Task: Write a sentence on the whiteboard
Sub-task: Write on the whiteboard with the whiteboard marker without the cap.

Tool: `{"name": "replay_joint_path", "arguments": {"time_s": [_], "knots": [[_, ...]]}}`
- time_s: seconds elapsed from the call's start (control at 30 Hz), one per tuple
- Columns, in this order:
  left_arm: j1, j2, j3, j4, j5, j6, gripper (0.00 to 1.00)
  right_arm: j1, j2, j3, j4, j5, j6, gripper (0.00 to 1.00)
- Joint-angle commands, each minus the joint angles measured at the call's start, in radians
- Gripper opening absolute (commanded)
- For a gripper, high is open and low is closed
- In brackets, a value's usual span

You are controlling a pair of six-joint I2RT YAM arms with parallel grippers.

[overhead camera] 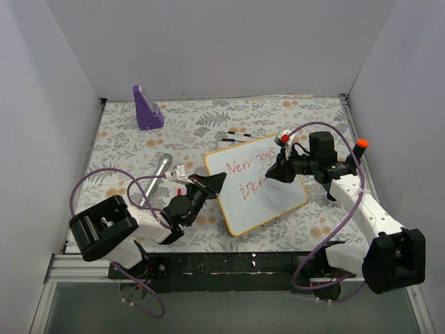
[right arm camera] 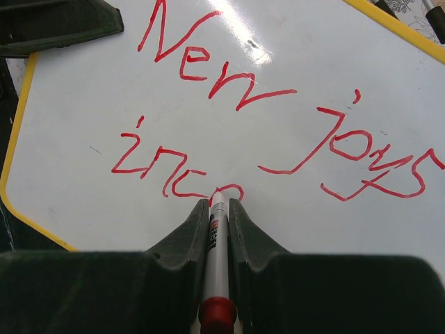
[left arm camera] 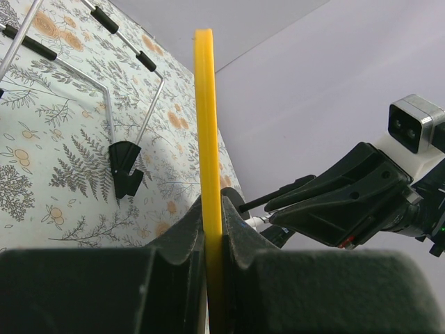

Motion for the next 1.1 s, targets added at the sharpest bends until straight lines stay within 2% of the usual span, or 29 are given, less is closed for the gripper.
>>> {"name": "replay_joint_path", "arguments": {"time_s": [0.0,0.63,1.07], "knots": [[-0.006,-0.012,0.018,0.203,0.026,0.046,0.00,0.004,-0.031,0.006,-0.039,0.011,-0.038,0.01],[-0.005,-0.019,0.012,0.203,0.024,0.050,0.00,-0.028,-0.019,0.008,-0.074,0.050,-0.070,0.01],[-0.005,-0.019,0.009,0.208,0.023,0.047,0.00,-0.046,0.009,0.035,-0.037,0.001,-0.049,0.01]]}}
